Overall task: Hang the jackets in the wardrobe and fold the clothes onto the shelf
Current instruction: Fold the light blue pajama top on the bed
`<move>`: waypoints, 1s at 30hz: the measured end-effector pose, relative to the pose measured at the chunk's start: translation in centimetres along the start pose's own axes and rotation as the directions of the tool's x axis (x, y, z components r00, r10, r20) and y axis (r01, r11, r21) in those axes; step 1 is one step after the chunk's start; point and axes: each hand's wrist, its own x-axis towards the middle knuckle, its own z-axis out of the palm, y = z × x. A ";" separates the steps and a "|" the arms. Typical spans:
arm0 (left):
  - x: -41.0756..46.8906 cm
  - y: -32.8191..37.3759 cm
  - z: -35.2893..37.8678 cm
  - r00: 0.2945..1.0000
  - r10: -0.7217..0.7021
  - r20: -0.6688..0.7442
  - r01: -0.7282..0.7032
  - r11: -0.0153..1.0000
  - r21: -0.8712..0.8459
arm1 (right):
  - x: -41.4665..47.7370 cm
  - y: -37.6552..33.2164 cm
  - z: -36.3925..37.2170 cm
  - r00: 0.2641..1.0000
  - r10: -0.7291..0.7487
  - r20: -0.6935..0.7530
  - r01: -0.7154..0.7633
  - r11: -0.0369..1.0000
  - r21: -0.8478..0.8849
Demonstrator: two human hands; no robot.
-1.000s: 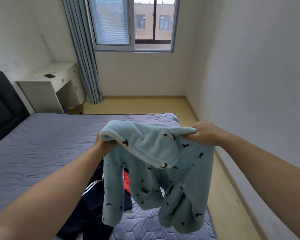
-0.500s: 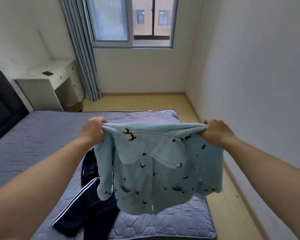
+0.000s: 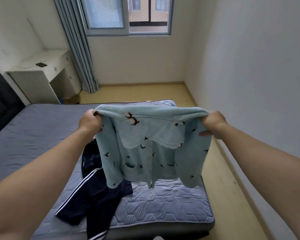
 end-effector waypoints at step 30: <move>-5.1 -12.6 0.1 0.752 -0.441 0.490 -0.085 0.672 0.736 | -2.6 6.6 6.0 0.612 0.566 0.552 -0.007 0.702 -0.712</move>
